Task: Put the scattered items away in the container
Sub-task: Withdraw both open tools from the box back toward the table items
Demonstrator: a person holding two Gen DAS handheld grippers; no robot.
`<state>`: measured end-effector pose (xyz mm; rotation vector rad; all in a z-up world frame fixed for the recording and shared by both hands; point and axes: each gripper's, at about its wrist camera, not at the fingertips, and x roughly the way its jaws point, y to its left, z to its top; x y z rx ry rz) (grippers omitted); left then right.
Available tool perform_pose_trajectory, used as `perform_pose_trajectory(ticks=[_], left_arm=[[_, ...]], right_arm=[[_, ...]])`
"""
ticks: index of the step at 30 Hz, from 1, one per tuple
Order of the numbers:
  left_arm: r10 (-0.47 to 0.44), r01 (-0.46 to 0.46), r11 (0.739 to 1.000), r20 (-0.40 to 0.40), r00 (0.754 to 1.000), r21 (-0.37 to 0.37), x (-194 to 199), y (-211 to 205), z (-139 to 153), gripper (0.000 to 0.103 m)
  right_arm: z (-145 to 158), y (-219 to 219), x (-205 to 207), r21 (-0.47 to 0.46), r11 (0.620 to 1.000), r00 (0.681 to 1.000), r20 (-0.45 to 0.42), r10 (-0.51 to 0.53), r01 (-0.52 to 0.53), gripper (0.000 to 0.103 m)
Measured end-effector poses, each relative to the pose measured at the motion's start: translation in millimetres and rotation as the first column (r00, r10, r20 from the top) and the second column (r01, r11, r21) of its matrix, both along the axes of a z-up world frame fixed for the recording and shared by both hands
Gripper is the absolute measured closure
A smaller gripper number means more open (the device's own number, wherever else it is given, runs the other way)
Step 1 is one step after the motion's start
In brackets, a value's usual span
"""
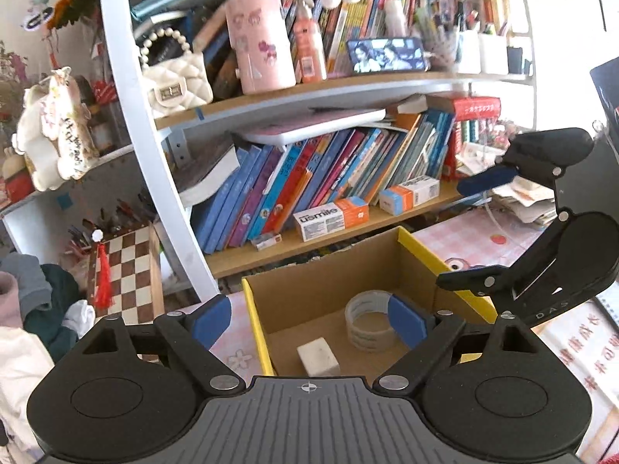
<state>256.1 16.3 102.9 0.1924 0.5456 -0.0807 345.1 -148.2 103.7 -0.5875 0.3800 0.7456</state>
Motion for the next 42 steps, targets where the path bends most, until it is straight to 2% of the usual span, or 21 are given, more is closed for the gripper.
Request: perform_pose_trajectory(ticks=[6,13,16,22,34,42], left_arm=[[-0.018,0.019,0.999,0.019,1.0,-0.042,-40,9,1,0.007],[-0.01,0.012,0.997,0.028,1.0,-0.07,-84,20,-7,0.007],[0.01,-0.007,0.996,0.027,1.0,-0.086,-101,25,-13,0.007],[0.03,-0.029,0.993,0.006,1.0,-0.117,-129,34,-28,0.006],[0.09,-0.094,0.981,-0.035,0.995,-0.168,-166,44,-59,0.006],[0.075,-0.093,0.983,-0.115,0.99,-0.159,-175,40,-83,0.006]], right_arm=[[6,-9,-44,0.064,0.995,0.997,-0.025,-0.073,0.075,0.015],[5,-19,-97,0.13,0.976,0.984,-0.021,-0.175,0.177,0.012],[1,-23,-119,0.154,0.961,0.973,-0.02,-0.229,0.229,0.012],[-12,-32,-155,0.199,0.926,0.947,-0.069,-0.313,0.32,0.012],[-51,-34,-199,0.173,0.887,0.901,-0.159,-0.404,0.429,0.012],[-81,-26,-216,0.128,0.858,0.85,-0.267,-0.454,0.498,0.011]])
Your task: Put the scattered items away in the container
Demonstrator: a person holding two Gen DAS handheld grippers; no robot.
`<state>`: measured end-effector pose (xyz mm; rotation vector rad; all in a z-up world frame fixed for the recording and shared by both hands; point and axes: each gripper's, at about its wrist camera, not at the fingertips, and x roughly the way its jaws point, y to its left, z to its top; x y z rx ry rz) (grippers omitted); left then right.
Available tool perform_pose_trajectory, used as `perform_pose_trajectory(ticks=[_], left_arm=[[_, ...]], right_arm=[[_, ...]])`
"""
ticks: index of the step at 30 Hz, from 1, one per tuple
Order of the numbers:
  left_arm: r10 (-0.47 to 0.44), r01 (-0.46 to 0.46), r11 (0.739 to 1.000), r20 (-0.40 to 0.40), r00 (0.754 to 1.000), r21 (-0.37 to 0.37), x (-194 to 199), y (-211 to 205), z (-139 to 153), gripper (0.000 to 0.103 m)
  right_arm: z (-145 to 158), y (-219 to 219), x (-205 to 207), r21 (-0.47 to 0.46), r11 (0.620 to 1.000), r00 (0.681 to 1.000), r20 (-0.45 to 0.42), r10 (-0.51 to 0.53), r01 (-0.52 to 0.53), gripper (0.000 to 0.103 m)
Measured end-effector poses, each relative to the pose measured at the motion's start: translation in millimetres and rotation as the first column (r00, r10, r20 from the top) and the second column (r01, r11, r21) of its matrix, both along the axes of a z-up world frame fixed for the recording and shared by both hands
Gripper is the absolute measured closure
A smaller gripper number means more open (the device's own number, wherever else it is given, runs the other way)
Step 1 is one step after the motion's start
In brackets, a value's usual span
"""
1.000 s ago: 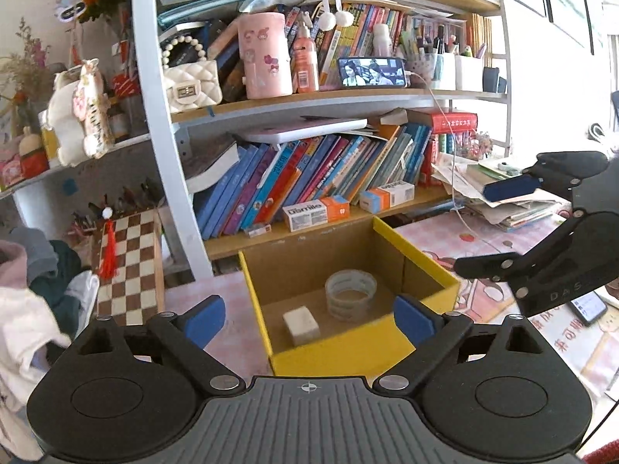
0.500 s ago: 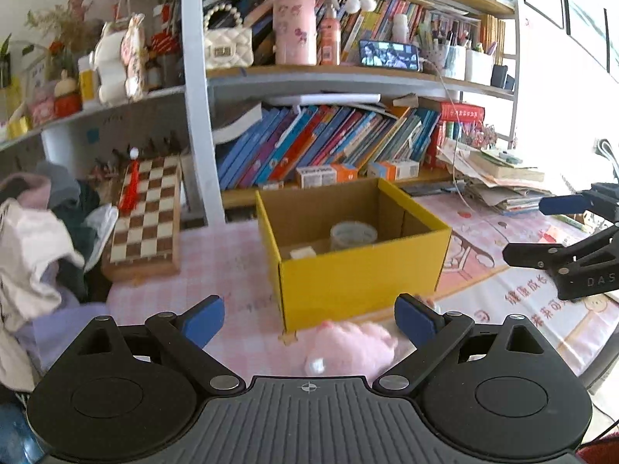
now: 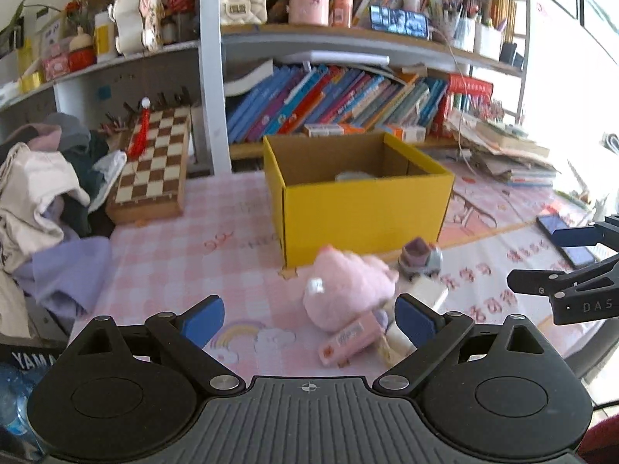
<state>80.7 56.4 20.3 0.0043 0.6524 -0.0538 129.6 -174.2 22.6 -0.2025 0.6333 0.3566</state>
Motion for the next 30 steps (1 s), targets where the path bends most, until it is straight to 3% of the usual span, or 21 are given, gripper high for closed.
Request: perform_pose_trajectory(ticks=[13,30], left_arm=[[-0.042,0.041,0.999,-0.137,0.99,-0.006,-4,-15,-39,0.006],[-0.029,0.026,0.999,-0.158,0.987,-0.022,6,-14,-43,0.006]], right_arm=[[-43,20,-9,-0.069,0.998,0.986,-0.166,-0.006,-0.006,0.011],[-41,23,-4,-0.073,0.997,0.987,-0.159,-0.001,-0.011,0.011]])
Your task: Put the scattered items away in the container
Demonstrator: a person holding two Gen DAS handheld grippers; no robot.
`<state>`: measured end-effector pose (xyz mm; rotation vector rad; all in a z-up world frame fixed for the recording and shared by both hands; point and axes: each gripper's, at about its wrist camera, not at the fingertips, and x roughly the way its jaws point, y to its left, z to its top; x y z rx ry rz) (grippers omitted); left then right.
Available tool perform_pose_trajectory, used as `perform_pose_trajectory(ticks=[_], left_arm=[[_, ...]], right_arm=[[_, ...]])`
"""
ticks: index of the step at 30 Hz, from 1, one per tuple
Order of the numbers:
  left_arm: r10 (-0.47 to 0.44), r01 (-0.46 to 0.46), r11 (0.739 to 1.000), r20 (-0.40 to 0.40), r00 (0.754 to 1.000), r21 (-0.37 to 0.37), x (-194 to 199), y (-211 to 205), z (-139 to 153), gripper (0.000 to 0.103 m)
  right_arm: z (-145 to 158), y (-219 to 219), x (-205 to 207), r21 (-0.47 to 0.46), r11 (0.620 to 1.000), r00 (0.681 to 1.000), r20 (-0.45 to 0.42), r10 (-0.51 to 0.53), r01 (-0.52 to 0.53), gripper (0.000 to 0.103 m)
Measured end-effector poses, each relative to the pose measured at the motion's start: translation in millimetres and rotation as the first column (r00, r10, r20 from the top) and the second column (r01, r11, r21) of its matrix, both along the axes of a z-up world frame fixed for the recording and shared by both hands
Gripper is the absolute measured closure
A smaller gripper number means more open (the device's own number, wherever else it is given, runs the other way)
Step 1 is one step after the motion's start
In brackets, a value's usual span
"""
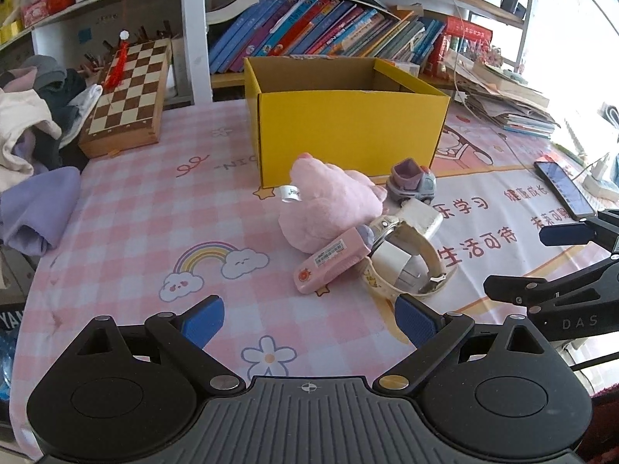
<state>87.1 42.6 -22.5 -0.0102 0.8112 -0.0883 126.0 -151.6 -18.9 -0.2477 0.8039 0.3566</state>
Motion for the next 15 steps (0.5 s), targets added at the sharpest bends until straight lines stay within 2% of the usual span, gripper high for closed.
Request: perform_pose_trajectory(ticks=[15], left_arm=[[0.004,-0.004,1.0,-0.01,1.0,-0.002,11,0,-5,0.006]], right_arm=[[-5,-1,16,0.008,1.0,1.0,-0.029,-0.004,0.004,0.012]])
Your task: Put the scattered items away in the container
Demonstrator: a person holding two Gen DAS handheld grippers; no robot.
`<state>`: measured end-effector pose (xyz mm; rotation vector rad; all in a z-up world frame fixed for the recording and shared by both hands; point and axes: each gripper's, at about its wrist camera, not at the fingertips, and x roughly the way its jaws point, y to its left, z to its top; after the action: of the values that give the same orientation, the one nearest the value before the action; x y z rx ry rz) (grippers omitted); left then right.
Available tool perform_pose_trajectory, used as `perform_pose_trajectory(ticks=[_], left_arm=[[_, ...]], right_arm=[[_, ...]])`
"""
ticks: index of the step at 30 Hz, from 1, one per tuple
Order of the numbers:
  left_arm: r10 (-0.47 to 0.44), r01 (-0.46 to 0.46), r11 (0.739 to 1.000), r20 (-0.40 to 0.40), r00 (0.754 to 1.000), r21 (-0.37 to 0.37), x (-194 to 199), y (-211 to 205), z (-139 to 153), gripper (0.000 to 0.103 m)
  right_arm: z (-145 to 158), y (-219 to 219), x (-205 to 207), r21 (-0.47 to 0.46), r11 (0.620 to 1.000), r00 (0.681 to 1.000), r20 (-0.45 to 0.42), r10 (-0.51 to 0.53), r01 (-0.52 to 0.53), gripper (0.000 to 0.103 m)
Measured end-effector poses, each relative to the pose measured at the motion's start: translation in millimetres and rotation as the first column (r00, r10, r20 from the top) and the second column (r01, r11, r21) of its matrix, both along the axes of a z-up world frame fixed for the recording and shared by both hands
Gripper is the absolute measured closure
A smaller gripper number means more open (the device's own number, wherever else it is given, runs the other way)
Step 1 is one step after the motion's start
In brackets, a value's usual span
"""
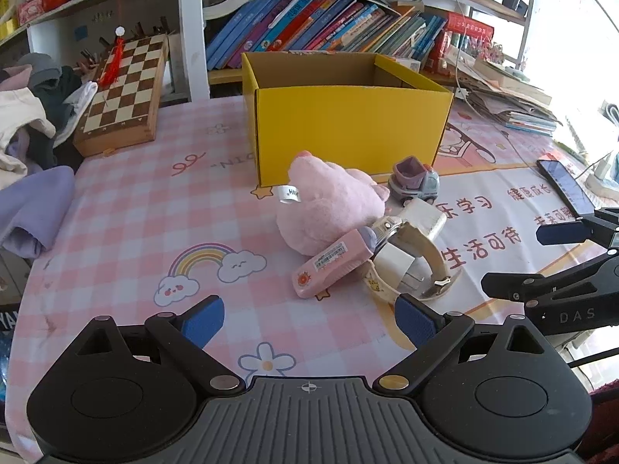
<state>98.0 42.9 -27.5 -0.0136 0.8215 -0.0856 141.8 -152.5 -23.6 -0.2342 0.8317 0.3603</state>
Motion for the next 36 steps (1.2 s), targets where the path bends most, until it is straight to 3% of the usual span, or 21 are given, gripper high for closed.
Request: perform_pose_trajectory(ticks=[11,15,18,22,25,31,36], left_arm=[[0.01,-0.011,1.0,-0.028,1.0,-0.026,13,0,-9,0.007],[-0.005,0.005,1.0,-0.021,1.0,-0.014,16,-4,-10,0.009],[-0.021,0.021,1.0,-0.017,1.0,-0.009,19,-7,-8,0.018],[-0.038,0.038,0.999,-0.028,0.999,-0.001,24,-9,-9,0.039],[-0.05,0.051,0.999,-0.045,0.998,0.01,29,-11,-12,0.049],[-0.071,0.077,0.993,-0.066,0.995,0.085,37,-18,-17,0.052],[-0.097,0.106,0.986,-0.073,0.993,0.131,45,-25,-23,0.056]], right_arm=[[-2,3,13,-0.016,0.999,0.999,-0.013,0.038,-0.038,0.017],[-4,5,20,0.006,0.998,0.997,-0.04,0.061,-0.061,0.032],[-6,8,26,0.019,0.997,0.995,-0.06,0.082,-0.081,0.045],[-10,14,34,0.029,0.993,0.99,-0.084,0.116,-0.114,0.053],[-11,19,40,0.03,0.99,0.986,-0.09,0.143,-0.14,0.06],[-16,30,50,0.021,0.98,0.972,-0.119,0.201,-0.2,0.077],[-20,36,55,0.015,0.973,0.963,-0.142,0.23,-0.231,0.084]])
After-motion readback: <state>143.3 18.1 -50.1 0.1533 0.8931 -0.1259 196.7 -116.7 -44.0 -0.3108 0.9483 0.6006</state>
